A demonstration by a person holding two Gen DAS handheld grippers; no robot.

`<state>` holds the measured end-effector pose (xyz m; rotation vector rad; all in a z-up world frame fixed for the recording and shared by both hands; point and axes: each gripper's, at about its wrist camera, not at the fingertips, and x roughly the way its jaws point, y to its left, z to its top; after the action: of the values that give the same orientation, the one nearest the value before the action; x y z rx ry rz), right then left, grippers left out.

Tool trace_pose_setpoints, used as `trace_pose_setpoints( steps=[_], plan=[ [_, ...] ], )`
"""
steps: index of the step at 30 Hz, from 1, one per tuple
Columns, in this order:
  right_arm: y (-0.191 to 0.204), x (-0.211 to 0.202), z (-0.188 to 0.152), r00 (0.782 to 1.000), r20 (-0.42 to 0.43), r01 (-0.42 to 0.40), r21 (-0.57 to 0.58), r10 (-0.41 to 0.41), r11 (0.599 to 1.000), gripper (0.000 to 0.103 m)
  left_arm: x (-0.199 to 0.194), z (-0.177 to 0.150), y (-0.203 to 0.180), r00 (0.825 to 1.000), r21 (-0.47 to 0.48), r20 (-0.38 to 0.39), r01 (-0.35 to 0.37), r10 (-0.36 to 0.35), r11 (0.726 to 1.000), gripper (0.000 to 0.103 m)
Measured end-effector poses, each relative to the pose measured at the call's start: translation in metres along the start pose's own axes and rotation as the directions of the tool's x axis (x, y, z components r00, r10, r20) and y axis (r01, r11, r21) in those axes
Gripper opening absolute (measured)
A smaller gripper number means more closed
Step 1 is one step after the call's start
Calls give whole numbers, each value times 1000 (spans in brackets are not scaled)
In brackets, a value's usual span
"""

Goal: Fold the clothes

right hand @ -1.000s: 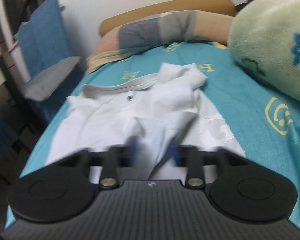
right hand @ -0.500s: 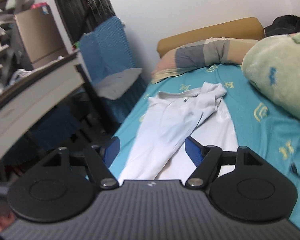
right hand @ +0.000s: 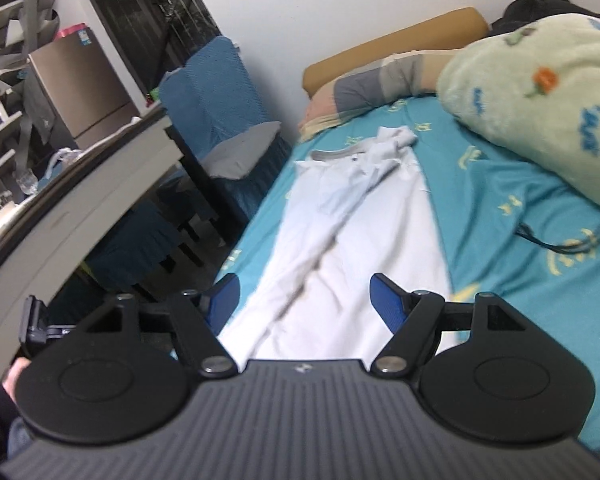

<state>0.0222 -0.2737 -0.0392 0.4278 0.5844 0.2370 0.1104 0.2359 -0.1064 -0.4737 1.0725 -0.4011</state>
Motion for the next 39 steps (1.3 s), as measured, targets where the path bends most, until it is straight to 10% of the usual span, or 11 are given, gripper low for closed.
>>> trace_pose_setpoints(
  steps=[18,25,32,39],
  plan=[
    [-11,26,-21,993,-91,76,31,-73,997,74,60,-14,-13,972,242,-230,3,54,970,47],
    [-17,24,-22,994,-102,50,72,-43,996,74,61,-22,-48,951,457,-230,-83,208,885,5],
    [-27,16,-20,996,-81,33,137,-22,990,74,37,-18,-96,938,600,-160,-154,307,785,1],
    [-40,10,-17,998,-60,33,187,-22,982,74,15,-30,-209,972,687,-134,-49,193,725,0]
  ],
)
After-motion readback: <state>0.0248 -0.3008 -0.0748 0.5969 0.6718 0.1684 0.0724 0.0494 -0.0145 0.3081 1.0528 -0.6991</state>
